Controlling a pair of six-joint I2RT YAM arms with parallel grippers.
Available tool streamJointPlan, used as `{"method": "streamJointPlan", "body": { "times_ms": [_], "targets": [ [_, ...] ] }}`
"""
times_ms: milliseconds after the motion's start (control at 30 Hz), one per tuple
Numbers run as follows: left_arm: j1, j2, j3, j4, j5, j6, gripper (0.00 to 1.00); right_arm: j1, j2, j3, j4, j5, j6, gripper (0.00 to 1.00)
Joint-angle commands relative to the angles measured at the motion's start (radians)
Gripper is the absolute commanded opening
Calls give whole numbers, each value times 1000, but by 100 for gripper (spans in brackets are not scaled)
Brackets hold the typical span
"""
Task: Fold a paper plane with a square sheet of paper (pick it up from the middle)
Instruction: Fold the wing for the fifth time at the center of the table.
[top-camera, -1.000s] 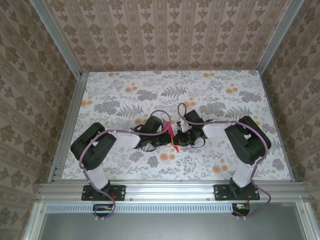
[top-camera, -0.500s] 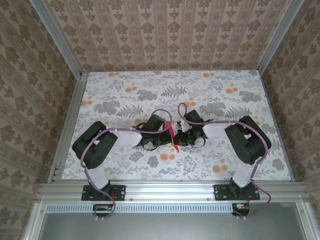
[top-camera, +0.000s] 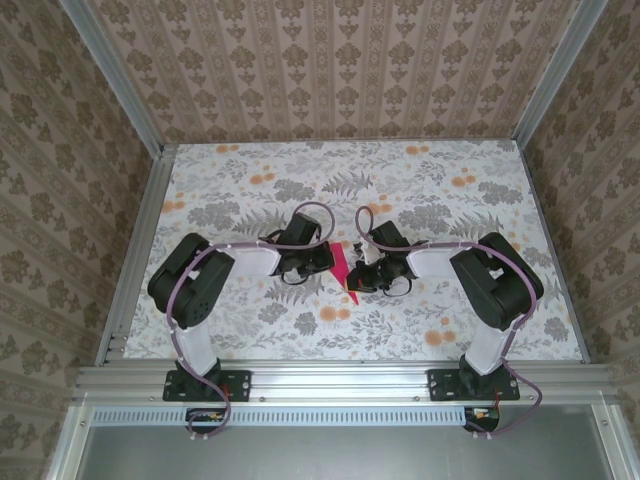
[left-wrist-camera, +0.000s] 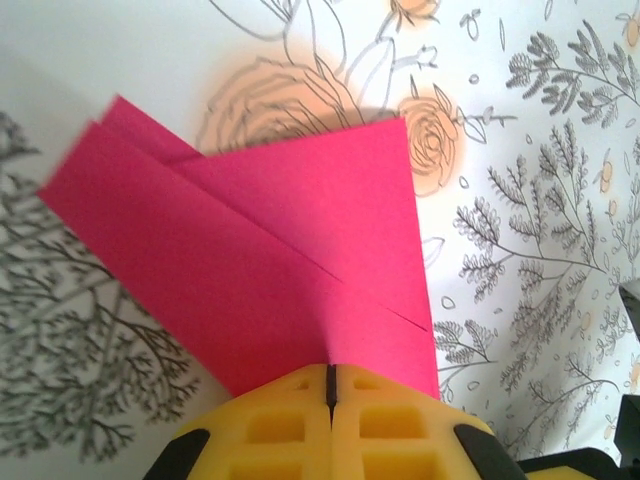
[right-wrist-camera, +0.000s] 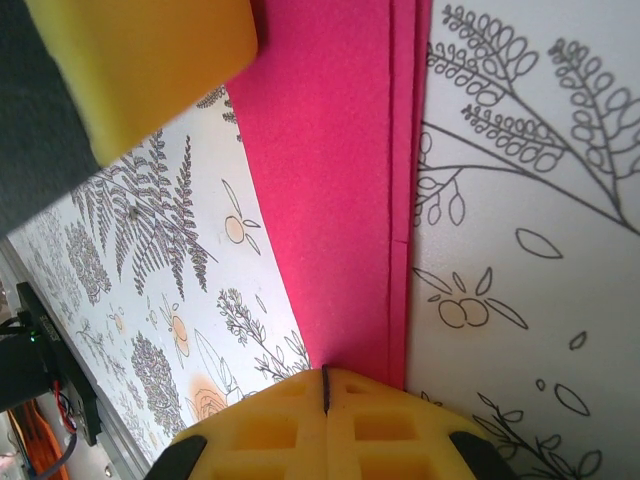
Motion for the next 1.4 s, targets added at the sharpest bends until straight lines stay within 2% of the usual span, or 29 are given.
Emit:
{"method": "streamJointPlan", "body": {
  "times_ms": [0, 267, 567, 800, 1000, 1100, 1167, 1267, 1367],
  "targets": [
    [44, 29, 12, -49, -56, 57, 6, 1, 60, -67, -163, 127, -22, 0],
    [130, 40, -8, -23, -38, 122, 6, 0, 58, -70, -161, 127, -22, 0],
    [186, 33, -4, -9, -18, 157, 6, -2, 31, -53, -125, 90, -9, 1],
    [188, -75, 48, -112, -53, 182, 11, -1, -94, 71, -120, 58, -7, 10],
    [188, -175, 53, -221, -132, 174, 26, -11, -195, 104, -75, 38, -4, 29],
    [175, -210, 52, -260, -155, 173, 33, -36, -247, 87, -92, 135, -27, 40],
    [152, -227, 60, -298, -183, 167, 42, -59, -290, 55, -89, 228, -35, 46],
    [92, -231, 97, -390, -254, 149, 57, -87, -357, -9, -52, 345, -22, 56],
    [25, -215, 146, -477, -309, 112, 67, -122, -389, -68, -19, 400, 1, 62]
  ]
}}
